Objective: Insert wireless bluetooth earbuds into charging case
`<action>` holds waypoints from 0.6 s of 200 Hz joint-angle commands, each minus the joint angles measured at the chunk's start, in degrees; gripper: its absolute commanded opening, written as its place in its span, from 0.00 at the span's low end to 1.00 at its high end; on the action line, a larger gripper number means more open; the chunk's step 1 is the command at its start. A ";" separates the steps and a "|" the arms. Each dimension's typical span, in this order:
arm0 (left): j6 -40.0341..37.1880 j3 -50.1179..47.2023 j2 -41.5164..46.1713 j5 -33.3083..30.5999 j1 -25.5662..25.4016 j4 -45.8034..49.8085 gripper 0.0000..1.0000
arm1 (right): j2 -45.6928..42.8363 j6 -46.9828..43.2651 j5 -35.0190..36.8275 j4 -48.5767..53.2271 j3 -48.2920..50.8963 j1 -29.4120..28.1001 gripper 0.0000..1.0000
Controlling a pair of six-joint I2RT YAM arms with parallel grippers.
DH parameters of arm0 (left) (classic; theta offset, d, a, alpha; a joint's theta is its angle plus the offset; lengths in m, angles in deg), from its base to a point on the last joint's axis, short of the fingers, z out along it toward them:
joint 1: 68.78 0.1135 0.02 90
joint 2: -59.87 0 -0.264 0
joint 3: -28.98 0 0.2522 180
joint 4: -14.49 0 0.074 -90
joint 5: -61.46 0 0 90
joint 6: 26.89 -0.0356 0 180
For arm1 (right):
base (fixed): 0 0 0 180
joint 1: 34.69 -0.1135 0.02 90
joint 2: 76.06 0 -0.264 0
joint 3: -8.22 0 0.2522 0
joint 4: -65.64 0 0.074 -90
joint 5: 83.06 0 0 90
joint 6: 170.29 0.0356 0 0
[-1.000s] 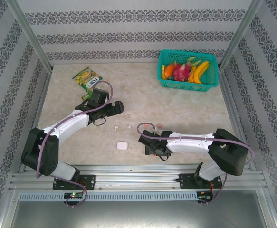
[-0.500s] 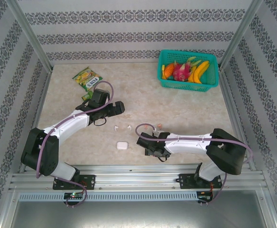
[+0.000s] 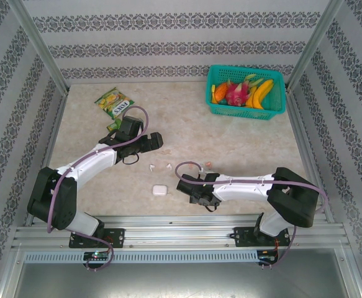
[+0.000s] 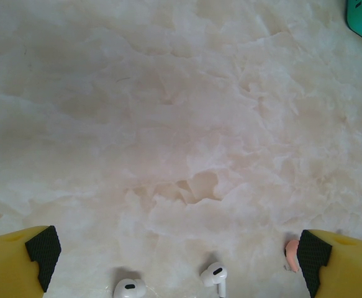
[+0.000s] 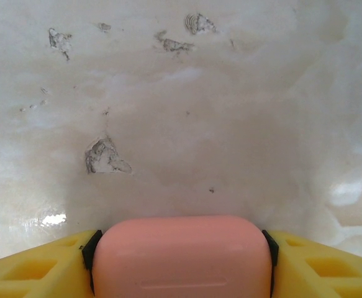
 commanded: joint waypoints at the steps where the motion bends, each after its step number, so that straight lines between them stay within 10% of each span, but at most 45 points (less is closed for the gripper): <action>1: 0.15 0.45 0.22 0.50 -0.68 -1.65 1.00 | -0.59 0.30 0.55 2.02 0.40 -0.65 0.61; 60: -0.35 1.15 0.07 -0.26 -0.61 -2.79 1.00 | -9.61 -2.79 4.08 2.23 -0.14 2.41 0.59; 120: -1.16 3.51 -2.78 0.33 -0.61 -6.43 1.00 | -13.78 -16.40 -3.77 -6.87 -5.17 21.09 0.58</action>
